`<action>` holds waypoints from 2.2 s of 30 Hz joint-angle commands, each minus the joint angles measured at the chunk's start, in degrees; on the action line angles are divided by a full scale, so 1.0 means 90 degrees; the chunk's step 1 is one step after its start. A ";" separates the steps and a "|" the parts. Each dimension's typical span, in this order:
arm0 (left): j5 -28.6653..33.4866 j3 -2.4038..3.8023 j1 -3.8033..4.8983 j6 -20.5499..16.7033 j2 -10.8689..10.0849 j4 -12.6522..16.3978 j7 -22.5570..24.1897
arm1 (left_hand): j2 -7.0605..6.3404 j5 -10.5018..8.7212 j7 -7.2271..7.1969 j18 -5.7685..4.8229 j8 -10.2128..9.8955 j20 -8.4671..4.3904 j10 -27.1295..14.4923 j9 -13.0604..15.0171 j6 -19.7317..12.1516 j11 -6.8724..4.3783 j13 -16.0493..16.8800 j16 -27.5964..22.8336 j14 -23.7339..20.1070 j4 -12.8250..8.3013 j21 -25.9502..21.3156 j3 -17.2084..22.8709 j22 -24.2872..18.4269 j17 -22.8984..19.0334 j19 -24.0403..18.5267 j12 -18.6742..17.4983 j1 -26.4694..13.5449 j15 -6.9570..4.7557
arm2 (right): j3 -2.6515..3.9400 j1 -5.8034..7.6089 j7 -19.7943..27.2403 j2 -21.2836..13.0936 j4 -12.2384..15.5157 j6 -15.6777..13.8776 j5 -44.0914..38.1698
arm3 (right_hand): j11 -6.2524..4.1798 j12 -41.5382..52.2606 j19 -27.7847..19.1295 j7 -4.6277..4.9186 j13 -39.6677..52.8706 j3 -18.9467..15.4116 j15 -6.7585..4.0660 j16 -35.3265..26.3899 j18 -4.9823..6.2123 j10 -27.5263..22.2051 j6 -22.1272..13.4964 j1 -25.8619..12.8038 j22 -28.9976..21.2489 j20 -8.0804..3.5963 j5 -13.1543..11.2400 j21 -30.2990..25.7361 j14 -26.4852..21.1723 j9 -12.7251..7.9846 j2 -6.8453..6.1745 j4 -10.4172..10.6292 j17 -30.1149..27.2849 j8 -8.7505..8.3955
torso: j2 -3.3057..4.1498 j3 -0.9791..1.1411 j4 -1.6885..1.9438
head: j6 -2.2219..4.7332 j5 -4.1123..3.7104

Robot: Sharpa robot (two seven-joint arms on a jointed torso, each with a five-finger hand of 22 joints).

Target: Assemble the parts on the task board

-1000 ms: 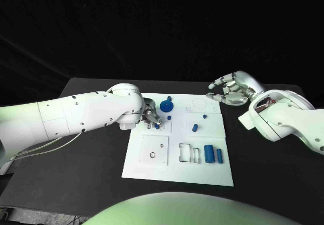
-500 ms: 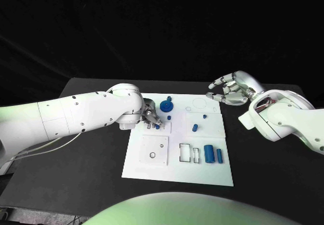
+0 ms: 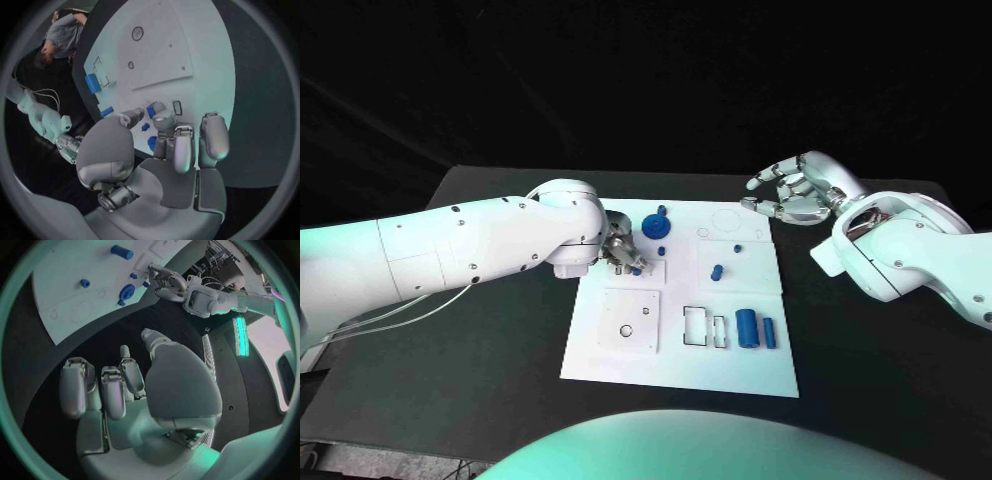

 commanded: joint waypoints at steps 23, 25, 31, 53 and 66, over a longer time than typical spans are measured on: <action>0.0272 0.0495 0.0637 0.0170 -0.0168 -0.0683 0.0087 | -0.0149 -0.0023 0.0199 -0.0088 -0.0647 0.0048 -0.0330 -0.0421 -0.0565 0.0147 -0.0226 0.0023 0.0662 0.0152 -0.0255 -0.0051 0.0507 0.1673 -0.0129 -0.0273 0.0474 0.0072 | 0.0000 -0.0011 0.0037 0.0006 -0.0146 0.0066 -0.0007 | 0.0007 -0.0021 -0.0053 -0.0013 -0.0009 -0.0013 0.0004 -0.0009 0.0060 -0.0040 -0.0024 -0.0089 0.1001 -0.0006 -0.0022 -0.0025 0.0632 0.0012 -0.0013 0.0043 0.1556 0.0022 | 0.0018 0.0001 0.0003 | 0.0152 0.0025; 0.0169 0.0491 0.0647 0.0186 -0.0086 -0.0841 0.0114 | -0.0148 -0.0024 0.0206 -0.0087 -0.0668 0.0052 -0.0334 -0.0442 -0.0571 0.0153 -0.0221 0.0023 0.0662 0.0157 -0.0259 -0.0056 0.0507 0.1673 -0.0132 -0.0268 0.0475 0.0077 | 0.0000 -0.0011 0.0037 0.0008 -0.0146 0.0066 -0.0007 | 0.0007 -0.0021 -0.0053 -0.0013 -0.0009 -0.0013 0.0004 -0.0009 0.0060 -0.0040 -0.0024 -0.0089 0.1001 -0.0006 -0.0022 -0.0025 0.0632 0.0012 -0.0013 0.0043 0.1556 0.0022 | 0.0022 -0.0004 0.0007 | 0.0160 0.0041; 0.0023 0.0406 0.0655 0.0300 0.0157 -0.1298 0.0177 | -0.0091 -0.0025 0.0230 -0.0089 -0.0767 0.0086 -0.0339 -0.0589 -0.0509 0.0180 -0.0150 0.0023 0.0662 0.0182 -0.0258 -0.0436 0.0535 0.1673 -0.0121 -0.0181 0.0406 0.0107 | 0.0000 -0.0011 0.0039 0.0017 -0.0140 0.0069 -0.0006 | 0.0007 -0.0021 -0.0053 -0.0013 -0.0009 -0.0013 0.0004 -0.0009 0.0060 -0.0040 -0.0024 -0.0089 0.1001 -0.0006 -0.0022 -0.0025 0.0632 0.0012 -0.0013 0.0043 0.1556 0.0022 | 0.0019 -0.0002 -0.0013 | 0.0157 0.0069; 0.0087 0.0140 0.0535 0.0769 0.0623 -0.2067 0.0295 | 0.0041 -0.0024 0.0251 -0.0083 -0.0868 0.0108 -0.0399 -0.0700 -0.0544 0.0199 -0.0166 0.0023 0.0662 0.0175 -0.0292 -0.0662 0.0540 0.1673 -0.0139 -0.0197 0.0554 0.0125 | 0.0000 -0.0011 0.0043 0.0028 -0.0135 0.0067 -0.0006 | 0.0005 -0.0046 -0.0061 -0.0015 -0.0039 -0.0018 0.0002 -0.0012 0.0064 -0.0063 -0.0029 -0.0102 0.0994 -0.0008 -0.0003 -0.0043 0.0630 0.0018 -0.0007 0.0038 0.1549 0.0027 | 0.0007 0.0001 -0.0001 | 0.0090 0.0076; 0.0171 0.0082 0.0463 0.0864 0.0674 -0.2150 0.0329 | 0.0117 -0.0023 0.0287 -0.0082 -0.1018 0.0131 -0.0423 -0.0861 -0.0601 0.0230 -0.0155 0.0023 0.0662 0.0171 -0.0308 -0.0681 0.0552 0.1673 -0.0146 -0.0182 0.0669 0.0152 | 0.0000 -0.0011 0.0044 0.0037 -0.0140 0.0069 -0.0007 | 0.0005 -0.0056 -0.0061 -0.0016 -0.0052 -0.0019 0.0002 -0.0011 0.0064 -0.0073 -0.0030 -0.0104 0.0994 -0.0008 0.0000 -0.0045 0.0631 0.0020 -0.0005 0.0037 0.1551 0.0027 | 0.0002 0.0004 0.0003 | 0.0076 0.0081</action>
